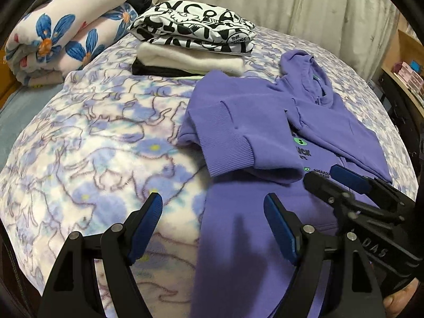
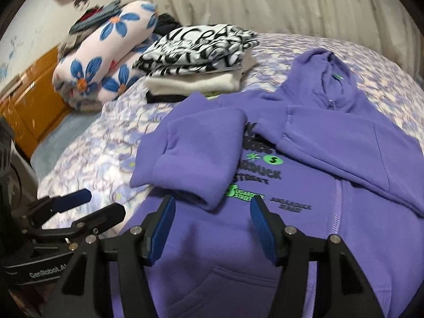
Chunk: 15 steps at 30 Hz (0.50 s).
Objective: Fold large clothes
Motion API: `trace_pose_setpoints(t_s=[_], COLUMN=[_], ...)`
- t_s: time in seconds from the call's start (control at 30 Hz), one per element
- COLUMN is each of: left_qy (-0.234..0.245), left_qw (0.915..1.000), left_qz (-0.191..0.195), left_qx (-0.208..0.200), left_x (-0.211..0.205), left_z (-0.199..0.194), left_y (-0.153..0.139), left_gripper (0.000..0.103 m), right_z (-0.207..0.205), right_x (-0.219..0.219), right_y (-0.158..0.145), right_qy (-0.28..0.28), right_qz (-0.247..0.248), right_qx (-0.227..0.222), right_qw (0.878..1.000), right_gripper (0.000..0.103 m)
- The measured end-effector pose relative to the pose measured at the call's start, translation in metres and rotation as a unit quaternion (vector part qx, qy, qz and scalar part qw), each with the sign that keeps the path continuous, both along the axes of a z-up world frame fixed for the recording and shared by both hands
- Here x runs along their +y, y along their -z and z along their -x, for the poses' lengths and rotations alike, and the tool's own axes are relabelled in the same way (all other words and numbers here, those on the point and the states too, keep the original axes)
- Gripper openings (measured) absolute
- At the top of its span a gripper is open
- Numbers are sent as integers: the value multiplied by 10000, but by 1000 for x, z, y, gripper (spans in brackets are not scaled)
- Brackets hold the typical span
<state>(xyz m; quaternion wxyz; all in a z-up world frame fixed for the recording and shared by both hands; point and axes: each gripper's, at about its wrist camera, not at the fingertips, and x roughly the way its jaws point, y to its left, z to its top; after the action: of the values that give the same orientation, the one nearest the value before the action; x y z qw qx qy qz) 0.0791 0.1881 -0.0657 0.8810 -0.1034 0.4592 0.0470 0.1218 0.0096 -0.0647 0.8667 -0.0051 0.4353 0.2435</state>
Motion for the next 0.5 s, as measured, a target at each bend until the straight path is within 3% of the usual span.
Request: trace_pose_setpoints(t_s=[0.27, 0.5], left_qy=[-241, -391], left_qw=[9997, 9991], left_qz=[54, 66], left_qx=[72, 169], left_x=[15, 28], left_z=[5, 12], left_y=[8, 14], left_gripper=[77, 77], right_z=[-6, -13], right_x=[39, 79], right_y=[6, 20], right_qy=[-508, -876], right_qz=[626, 1494], right_qx=[-212, -528], right_qw=[9965, 9835], right_gripper=[59, 59])
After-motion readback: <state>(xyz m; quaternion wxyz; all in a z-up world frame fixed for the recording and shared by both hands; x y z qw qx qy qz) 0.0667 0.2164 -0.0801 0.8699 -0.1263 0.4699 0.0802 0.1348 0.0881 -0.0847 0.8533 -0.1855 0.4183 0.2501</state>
